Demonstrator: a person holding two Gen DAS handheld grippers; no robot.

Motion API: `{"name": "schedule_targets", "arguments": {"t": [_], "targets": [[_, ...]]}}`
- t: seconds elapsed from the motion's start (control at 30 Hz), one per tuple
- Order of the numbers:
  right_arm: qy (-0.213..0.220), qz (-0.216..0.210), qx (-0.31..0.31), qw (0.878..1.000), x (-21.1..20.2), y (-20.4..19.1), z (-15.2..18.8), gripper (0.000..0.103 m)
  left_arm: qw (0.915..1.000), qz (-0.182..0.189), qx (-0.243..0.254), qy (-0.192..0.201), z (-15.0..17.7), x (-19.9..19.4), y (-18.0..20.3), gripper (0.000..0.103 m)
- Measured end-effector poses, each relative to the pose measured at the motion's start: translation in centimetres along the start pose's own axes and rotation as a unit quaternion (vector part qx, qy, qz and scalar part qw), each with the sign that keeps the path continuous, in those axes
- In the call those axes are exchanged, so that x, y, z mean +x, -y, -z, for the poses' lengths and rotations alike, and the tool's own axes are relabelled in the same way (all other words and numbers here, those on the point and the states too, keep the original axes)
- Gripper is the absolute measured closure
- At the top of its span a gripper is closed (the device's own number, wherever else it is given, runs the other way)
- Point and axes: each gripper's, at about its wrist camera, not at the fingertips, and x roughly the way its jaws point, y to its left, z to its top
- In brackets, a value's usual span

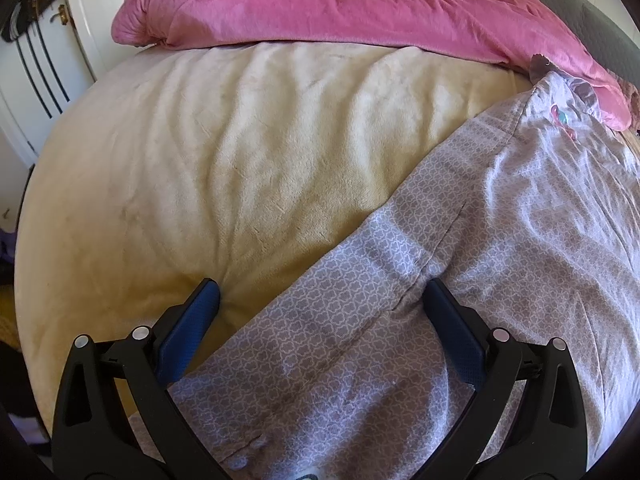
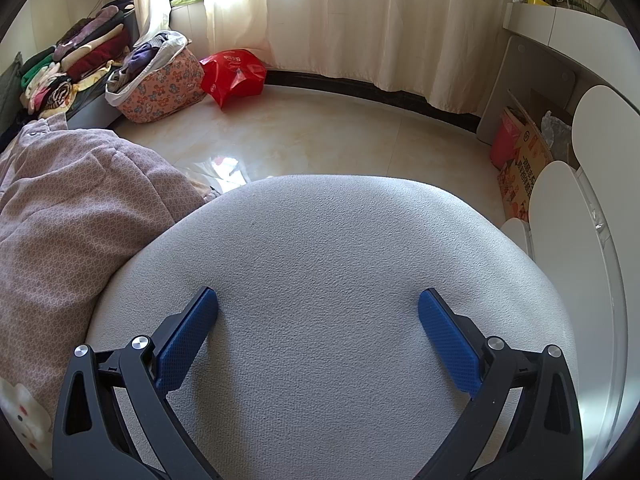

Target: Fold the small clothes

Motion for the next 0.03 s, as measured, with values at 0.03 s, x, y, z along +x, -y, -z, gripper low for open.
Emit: {"name": "schedule_targets", "arguments": {"t": [0.03], "targets": [[0.0, 0.0, 0.0, 1.0, 0.0, 0.0, 0.0, 0.004, 1.0, 0.0, 0.0, 0.0, 0.0, 0.0, 0.01, 0.008]]}}
